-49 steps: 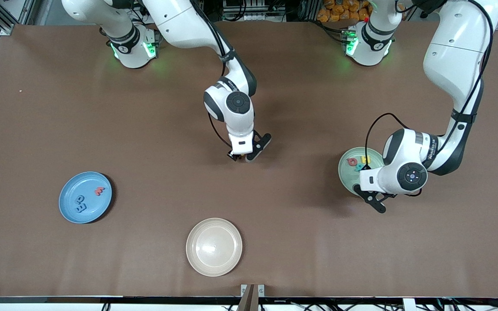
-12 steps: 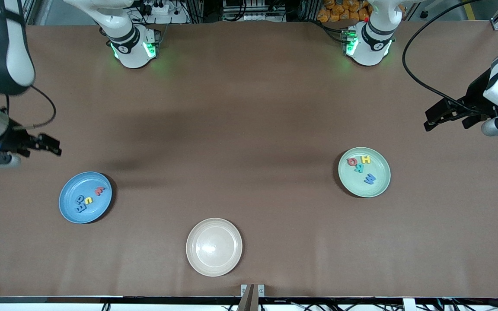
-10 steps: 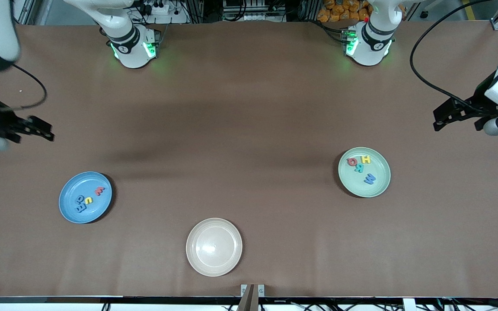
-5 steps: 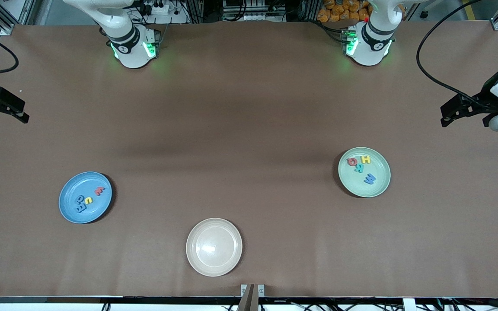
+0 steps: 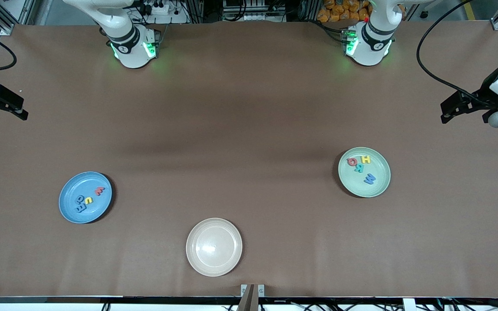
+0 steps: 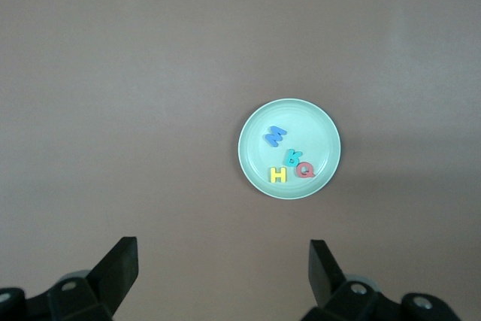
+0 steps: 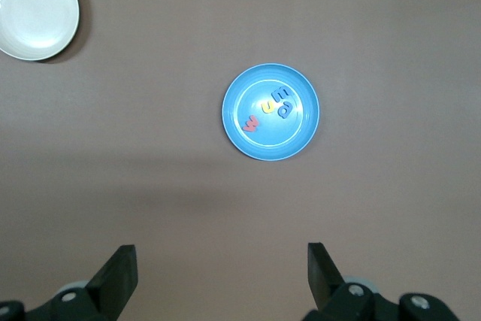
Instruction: Sort upper and lower case letters into plates
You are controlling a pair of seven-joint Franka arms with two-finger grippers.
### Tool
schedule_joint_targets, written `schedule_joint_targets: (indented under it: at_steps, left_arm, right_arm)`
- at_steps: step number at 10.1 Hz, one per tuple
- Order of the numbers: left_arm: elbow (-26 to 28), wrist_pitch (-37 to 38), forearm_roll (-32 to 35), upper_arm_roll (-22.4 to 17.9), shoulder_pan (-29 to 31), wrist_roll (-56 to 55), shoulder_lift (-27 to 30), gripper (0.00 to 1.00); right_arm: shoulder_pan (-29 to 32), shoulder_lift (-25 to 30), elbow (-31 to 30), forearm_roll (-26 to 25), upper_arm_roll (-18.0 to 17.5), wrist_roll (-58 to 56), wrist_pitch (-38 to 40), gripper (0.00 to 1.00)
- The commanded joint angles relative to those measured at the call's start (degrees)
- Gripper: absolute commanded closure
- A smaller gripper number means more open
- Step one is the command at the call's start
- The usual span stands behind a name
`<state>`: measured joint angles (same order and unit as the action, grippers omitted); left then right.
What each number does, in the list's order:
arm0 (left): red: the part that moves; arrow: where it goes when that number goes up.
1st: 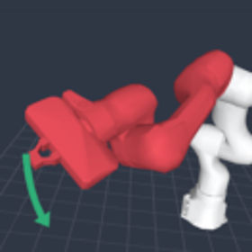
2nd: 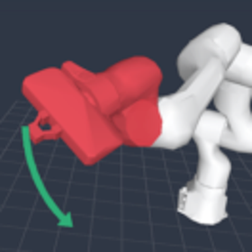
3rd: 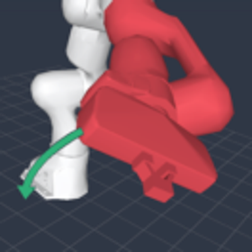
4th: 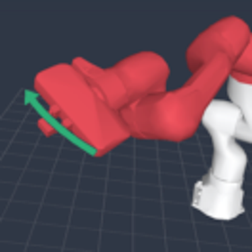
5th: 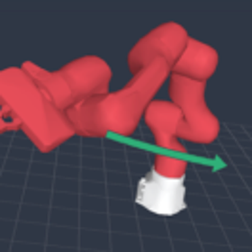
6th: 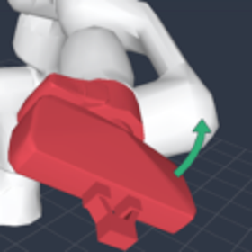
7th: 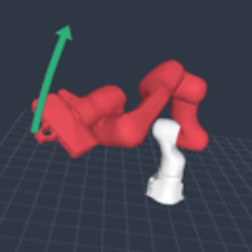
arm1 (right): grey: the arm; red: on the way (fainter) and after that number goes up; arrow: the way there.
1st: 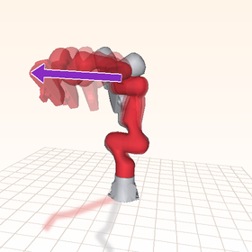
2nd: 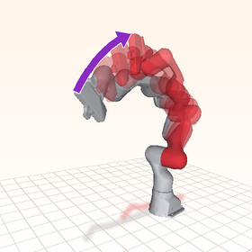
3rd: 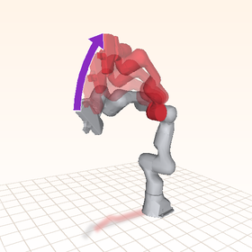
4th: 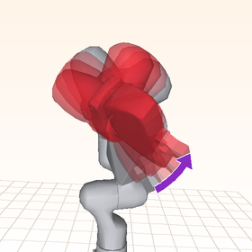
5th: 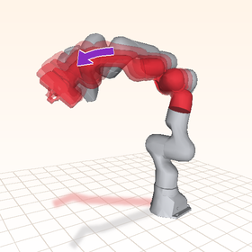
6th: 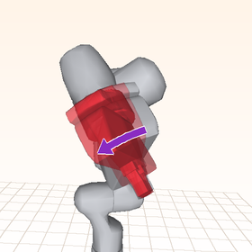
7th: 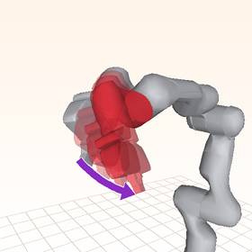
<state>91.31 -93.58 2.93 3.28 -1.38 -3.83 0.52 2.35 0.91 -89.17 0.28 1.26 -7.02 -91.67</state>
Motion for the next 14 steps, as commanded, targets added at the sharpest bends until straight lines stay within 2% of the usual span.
schedule_joint_targets:
  at_steps: [1,9,14]
  left_arm:
    - [1.59,0.15,-0.12,-0.73,-0.64,0.84,1.77,0.0]
    - [1.5,0.15,-0.21,-0.73,-0.47,1.02,1.77,0.0]
    - [1.5,-0.11,-4.95,-0.73,-0.38,-0.21,1.59,0.0]
  right_arm:
    - [0.11,-0.83,1.72,-0.8,-0.21,1.13,1.76,0.0]
    - [-0.07,-1.0,1.54,-0.8,-0.29,1.13,3.43,0.0]
    - [-0.07,-1.35,1.45,-0.72,-0.29,1.13,3.43,0.0]
